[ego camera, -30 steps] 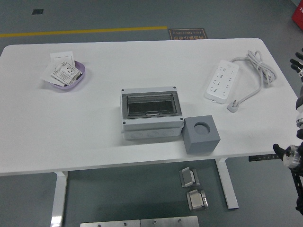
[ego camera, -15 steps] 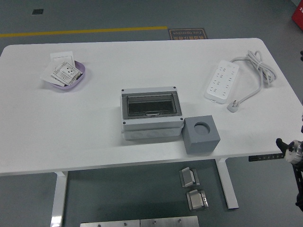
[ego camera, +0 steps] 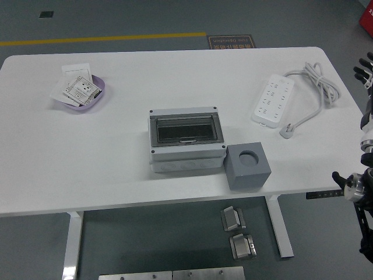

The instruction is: Pick up the cylinder from the cube,place it in the box,flap close box

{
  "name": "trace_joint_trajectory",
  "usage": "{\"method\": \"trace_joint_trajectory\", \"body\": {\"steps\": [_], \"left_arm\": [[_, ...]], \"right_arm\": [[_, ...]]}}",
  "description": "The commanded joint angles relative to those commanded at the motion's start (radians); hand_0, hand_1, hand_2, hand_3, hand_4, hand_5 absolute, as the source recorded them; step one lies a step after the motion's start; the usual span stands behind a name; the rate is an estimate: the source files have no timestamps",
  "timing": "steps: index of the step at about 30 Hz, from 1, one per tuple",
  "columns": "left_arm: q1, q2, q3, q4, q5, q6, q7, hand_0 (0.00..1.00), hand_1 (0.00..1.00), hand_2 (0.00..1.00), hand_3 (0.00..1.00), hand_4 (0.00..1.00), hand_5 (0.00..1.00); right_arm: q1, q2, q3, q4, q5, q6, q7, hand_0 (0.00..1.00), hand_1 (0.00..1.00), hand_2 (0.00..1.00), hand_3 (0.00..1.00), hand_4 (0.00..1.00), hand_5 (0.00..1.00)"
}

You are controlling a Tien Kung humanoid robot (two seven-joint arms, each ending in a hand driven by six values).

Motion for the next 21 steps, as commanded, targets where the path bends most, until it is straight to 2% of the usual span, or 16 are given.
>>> {"method": "trace_joint_trajectory", "body": {"steps": [5, 6, 11, 12, 21], "left_arm": [[0.0, -0.004, -0.008, 0.0, 0.009, 0.001, 0.016, 0.639, 0.636, 0.506, 0.606, 0.671, 0.326], [0.001, -0.005, -0.013, 0.0, 0.015, 0.001, 0.019, 0.639, 0.636, 0.506, 0.606, 0.671, 0.328], [0.002, -0.003, -0.025, 0.0, 0.033, 0.001, 0.029, 0.639, 0.636, 0.506, 0.606, 0.671, 0.328], [0.002, -0.001, -0.025, 0.0, 0.034, 0.001, 0.029, 0.638, 0.636, 0.507, 0.606, 0.671, 0.327], [0.01, 0.007, -0.041, 0.0, 0.055, 0.004, 0.047, 0.639, 0.635, 0.507, 0.607, 0.671, 0.327]], "right_arm": [[0.012, -0.001, -0.032, -0.017, -0.022, 0.009, -0.031, 0.743, 0.679, 0.711, 0.731, 0.921, 0.835], [0.014, -0.001, -0.039, -0.02, -0.023, 0.01, -0.033, 0.752, 0.686, 0.721, 0.748, 0.884, 0.645], [0.017, 0.006, -0.065, -0.034, -0.024, 0.013, -0.033, 0.752, 0.686, 0.721, 0.748, 0.884, 0.645], [0.016, 0.008, -0.068, -0.035, -0.025, 0.013, -0.032, 0.758, 0.699, 0.733, 0.771, 0.829, 0.515], [0.012, 0.027, -0.091, -0.053, -0.023, 0.011, -0.02, 0.76, 0.698, 0.734, 0.769, 0.806, 0.53]]}}
